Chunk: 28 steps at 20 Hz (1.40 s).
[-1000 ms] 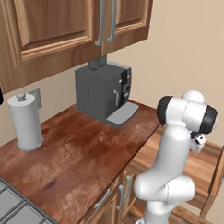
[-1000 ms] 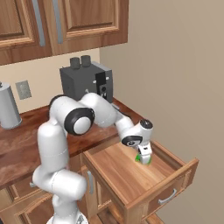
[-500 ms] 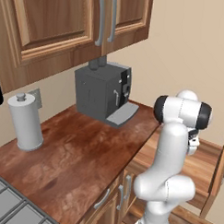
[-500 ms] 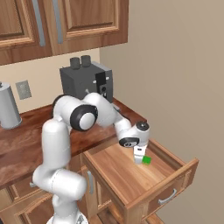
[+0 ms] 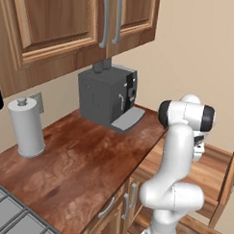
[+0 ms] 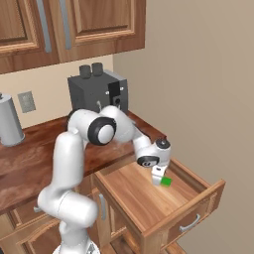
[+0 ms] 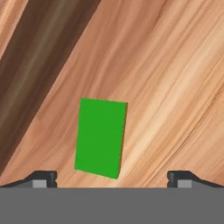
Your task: Restock the sink supplies by placing the sponge and soap dispenser on the counter and next to the sink. Make sure the soap dispenser is upright.
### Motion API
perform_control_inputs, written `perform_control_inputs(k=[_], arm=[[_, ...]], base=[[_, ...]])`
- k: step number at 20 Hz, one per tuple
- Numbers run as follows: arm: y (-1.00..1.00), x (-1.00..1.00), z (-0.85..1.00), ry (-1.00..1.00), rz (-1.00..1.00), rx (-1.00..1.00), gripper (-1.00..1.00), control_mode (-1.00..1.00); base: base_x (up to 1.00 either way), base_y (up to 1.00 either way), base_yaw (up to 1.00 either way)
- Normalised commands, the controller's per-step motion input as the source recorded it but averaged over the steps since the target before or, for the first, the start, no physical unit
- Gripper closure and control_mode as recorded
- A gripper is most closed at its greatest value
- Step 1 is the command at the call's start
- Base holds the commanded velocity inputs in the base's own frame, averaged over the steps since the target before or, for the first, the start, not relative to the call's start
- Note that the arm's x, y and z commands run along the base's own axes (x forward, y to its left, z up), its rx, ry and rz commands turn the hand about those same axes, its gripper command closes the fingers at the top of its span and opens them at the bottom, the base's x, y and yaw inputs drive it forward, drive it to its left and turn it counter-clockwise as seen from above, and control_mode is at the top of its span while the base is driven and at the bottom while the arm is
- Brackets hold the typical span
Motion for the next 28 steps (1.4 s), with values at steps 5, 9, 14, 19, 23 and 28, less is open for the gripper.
perform_control_inputs(k=[5, 9, 14, 19, 23, 28], arm=[[-0.1, 0.03, -0.3, 0.0, 0.0, 0.06, -1.0, -1.0], [-0.01, 0.14, -0.32, 0.01, 0.0, 0.07, -1.0, -1.0], [0.0, 0.17, -0.33, 0.03, 0.0, 0.06, -1.0, -1.0], [-0.05, 0.2, -0.18, 0.01, 0.0, 0.07, -1.0, -1.0], [-0.23, 0.22, -0.01, 0.0, 0.0, 0.08, -1.0, -1.0], [-0.24, 0.33, 0.0, 0.0, 0.0, 0.06, -1.0, -1.0]], base=[[0.0, 0.0, 0.0], [0.0, 0.0, 0.0], [0.0, 0.0, 0.0], [0.0, 0.0, 0.0], [0.0, 0.0, 0.0], [0.0, 0.0, 0.0]])
